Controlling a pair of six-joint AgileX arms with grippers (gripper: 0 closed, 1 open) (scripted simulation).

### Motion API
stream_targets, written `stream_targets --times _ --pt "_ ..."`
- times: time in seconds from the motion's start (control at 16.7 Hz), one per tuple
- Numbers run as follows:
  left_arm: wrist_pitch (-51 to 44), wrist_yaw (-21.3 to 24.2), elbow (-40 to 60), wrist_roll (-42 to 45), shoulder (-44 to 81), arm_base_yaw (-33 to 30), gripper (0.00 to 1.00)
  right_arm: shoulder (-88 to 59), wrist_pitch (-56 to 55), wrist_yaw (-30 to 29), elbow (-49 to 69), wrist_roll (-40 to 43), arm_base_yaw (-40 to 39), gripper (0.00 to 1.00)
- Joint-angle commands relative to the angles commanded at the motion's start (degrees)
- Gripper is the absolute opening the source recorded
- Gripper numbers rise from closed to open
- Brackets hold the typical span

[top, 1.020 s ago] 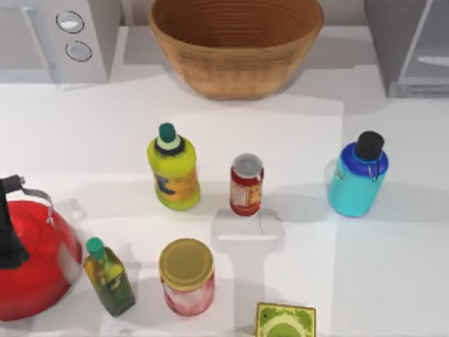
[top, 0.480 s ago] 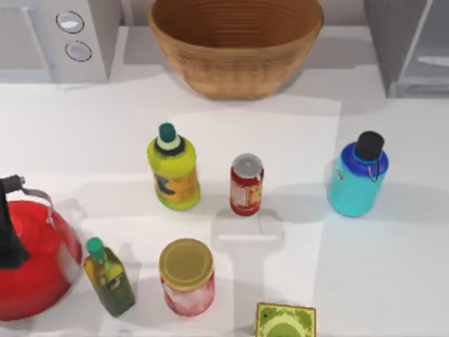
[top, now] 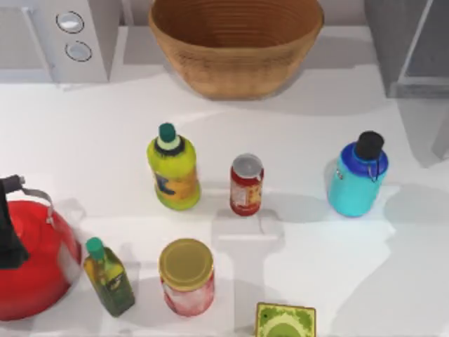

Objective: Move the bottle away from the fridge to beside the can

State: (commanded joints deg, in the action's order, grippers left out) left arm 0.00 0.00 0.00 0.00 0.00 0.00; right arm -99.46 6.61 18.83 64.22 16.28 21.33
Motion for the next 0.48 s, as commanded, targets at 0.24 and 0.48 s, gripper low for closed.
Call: stream_targets --times 0.24,0.48 --pt "0.0 0.0 0.0 0.0 0.0 0.0 1.0 4.81 -7.02 -12.37 -2.83 -10.69 -14.35 1.0" --pt "0.0 0.0 0.0 0.0 0.0 0.0 1.0 6.75 -9.85 -16.58 -7.29 -15.43 -19.83 1.0"
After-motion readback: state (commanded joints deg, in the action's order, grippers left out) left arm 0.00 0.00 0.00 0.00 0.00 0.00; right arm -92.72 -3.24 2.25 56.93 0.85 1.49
